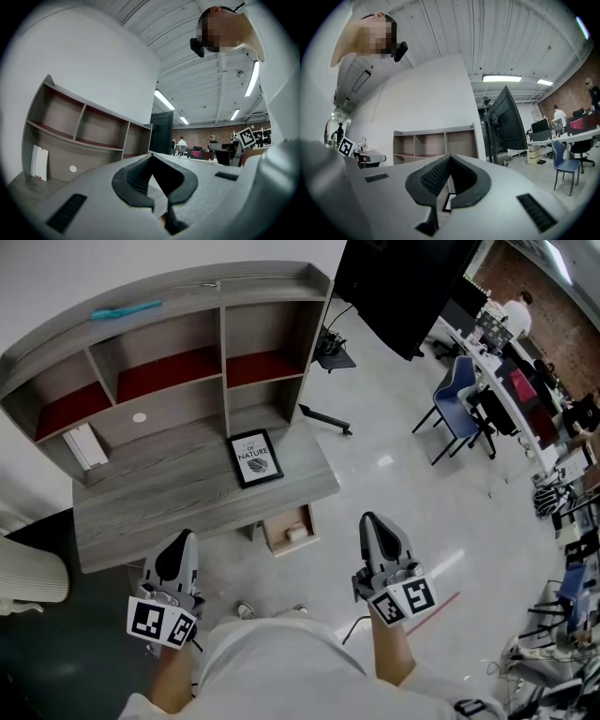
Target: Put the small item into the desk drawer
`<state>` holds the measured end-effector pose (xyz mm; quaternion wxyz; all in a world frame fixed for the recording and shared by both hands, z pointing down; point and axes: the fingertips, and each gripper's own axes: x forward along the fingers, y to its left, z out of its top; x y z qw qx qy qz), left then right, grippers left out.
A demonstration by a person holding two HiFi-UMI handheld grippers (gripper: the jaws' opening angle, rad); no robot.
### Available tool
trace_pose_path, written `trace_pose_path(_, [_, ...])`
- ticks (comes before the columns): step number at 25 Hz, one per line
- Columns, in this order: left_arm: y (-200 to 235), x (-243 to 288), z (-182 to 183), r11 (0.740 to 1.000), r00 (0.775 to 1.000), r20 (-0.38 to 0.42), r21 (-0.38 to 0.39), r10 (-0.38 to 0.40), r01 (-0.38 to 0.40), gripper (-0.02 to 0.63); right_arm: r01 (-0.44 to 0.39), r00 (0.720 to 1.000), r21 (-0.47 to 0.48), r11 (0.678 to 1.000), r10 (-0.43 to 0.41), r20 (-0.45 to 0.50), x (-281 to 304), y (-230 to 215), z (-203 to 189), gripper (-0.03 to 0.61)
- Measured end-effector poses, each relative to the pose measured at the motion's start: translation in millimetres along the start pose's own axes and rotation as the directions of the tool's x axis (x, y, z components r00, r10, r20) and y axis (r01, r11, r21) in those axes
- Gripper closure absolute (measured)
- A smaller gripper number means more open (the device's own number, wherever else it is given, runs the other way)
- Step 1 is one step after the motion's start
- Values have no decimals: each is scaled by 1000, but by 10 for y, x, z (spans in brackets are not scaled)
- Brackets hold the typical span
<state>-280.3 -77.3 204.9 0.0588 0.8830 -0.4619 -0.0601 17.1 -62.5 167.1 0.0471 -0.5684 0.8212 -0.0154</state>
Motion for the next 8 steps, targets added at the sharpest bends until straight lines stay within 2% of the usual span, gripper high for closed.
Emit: trace_pose_path(8, [82, 48, -59, 1000, 1000, -9, 0, -2, 2, 607, 0, 1000, -1, 1000, 0, -13, 79, 5, -65, 581])
